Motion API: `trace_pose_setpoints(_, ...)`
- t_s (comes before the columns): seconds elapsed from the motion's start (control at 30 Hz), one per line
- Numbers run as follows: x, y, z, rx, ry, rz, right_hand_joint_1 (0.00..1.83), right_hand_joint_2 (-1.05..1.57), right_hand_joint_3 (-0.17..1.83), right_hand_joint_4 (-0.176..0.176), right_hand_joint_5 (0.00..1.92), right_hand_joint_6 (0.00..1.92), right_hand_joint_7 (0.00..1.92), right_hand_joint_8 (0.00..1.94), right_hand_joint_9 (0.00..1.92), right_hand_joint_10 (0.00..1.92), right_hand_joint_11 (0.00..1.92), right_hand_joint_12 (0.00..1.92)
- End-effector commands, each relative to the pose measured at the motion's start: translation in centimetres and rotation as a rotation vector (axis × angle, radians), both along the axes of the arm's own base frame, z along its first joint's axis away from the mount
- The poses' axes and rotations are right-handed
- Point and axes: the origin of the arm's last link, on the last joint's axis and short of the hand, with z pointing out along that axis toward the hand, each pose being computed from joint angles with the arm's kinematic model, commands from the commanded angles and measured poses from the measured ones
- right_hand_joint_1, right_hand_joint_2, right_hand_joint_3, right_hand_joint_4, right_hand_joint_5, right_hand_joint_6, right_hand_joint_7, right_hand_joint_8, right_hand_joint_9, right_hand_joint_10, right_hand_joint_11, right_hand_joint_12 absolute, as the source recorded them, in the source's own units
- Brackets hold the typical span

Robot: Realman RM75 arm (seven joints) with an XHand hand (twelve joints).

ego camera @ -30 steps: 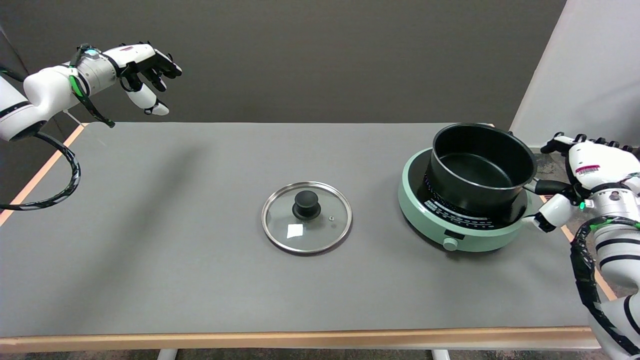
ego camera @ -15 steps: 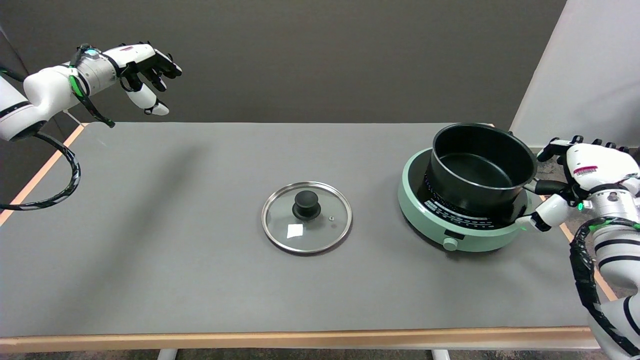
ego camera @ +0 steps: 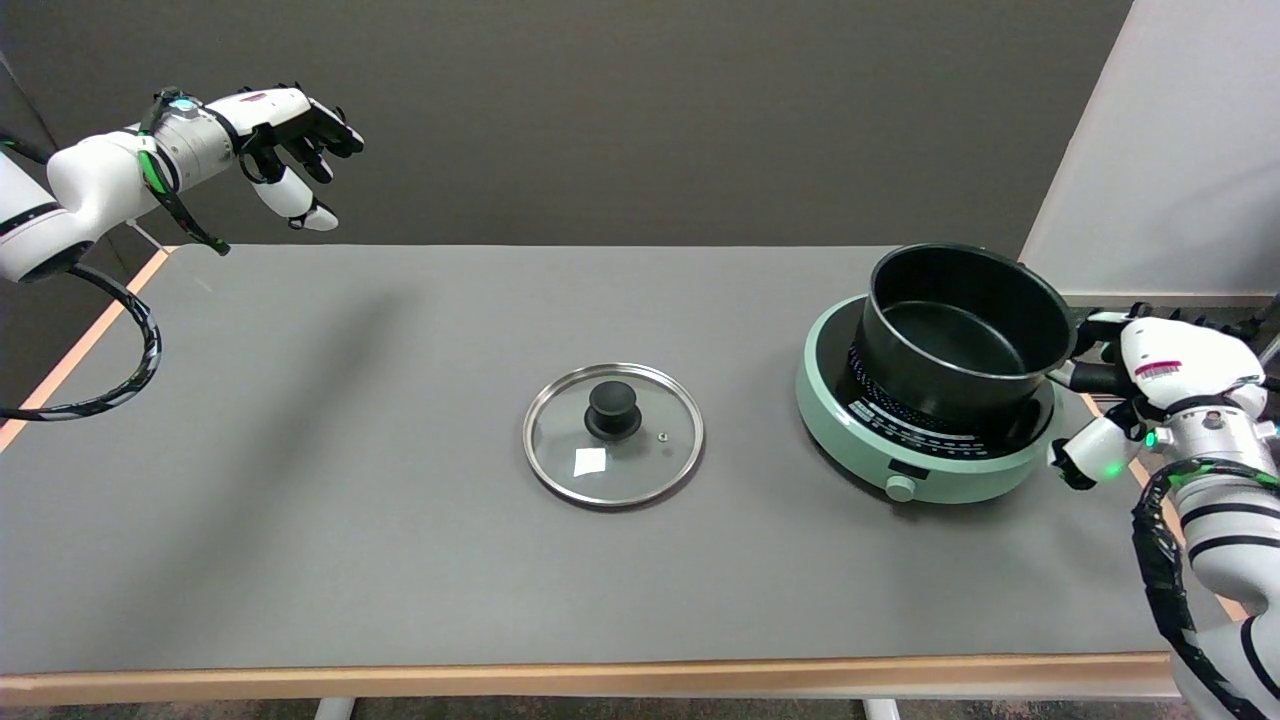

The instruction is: Pick up the pot.

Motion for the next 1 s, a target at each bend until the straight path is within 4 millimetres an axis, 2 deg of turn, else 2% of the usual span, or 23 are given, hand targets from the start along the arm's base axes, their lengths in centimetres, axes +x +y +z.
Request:
trace_pose_setpoints(0.03,-0.3,-0.1,-0.5,0.017,-0.011,-0.005,1.23,-0.52,1.83,0.064,0.92,0.92,0.92,0.92,0.92,0.92,0.92,0.92)
trace_pose_setpoints(0.17,0.1,-0.6,-0.5,0.028,-0.001,0.004,1.26,-0.50,1.83,0.012,1.07,1.07,1.07,1.07,1.07,1.07,1.07,1.07)
trace_pose_setpoints(0.47,1.7,-2.0,-0.4,0.062,0.031,0.042,1.27,-0.44,1.83,-0.069,1.30,1.30,1.30,1.30,1.30,1.30,1.30,1.30)
trace_pose_setpoints(0.57,2.0,-2.2,-0.3,0.068,0.027,0.058,1.25,-0.30,1.83,-0.099,1.40,1.40,1.40,1.40,1.40,1.40,1.40,1.40)
trace_pose_setpoints(0.63,2.1,-2.3,-0.3,0.070,0.016,0.071,1.22,-0.09,1.80,-0.122,1.54,1.54,1.54,1.54,1.54,1.54,1.54,1.54)
trace_pose_setpoints(0.7,2.2,-2.3,-0.2,0.067,0.021,0.071,1.21,0.13,1.59,-0.106,1.68,1.68,1.68,1.68,1.68,1.68,1.68,1.68)
trace_pose_setpoints(0.73,2.2,-2.3,-0.2,0.066,0.023,0.071,1.21,0.16,1.56,-0.098,1.71,1.71,1.71,1.71,1.71,1.71,1.71,1.71)
trace_pose_setpoints(0.8,2.3,-2.2,0.0,0.058,0.030,0.068,1.21,0.19,1.53,-0.090,1.73,1.73,1.73,1.73,1.73,1.73,1.73,1.73)
trace_pose_setpoints(0.9,2.3,-2.1,0.0,0.058,0.032,0.067,1.23,0.28,1.28,-0.084,1.73,1.73,1.73,1.73,1.73,1.73,1.73,1.73)
trace_pose_setpoints(1.0,2.2,-2.1,0.1,0.057,0.028,0.065,1.24,0.26,1.31,-0.088,1.71,1.71,1.71,1.71,1.71,1.71,1.71,1.71)
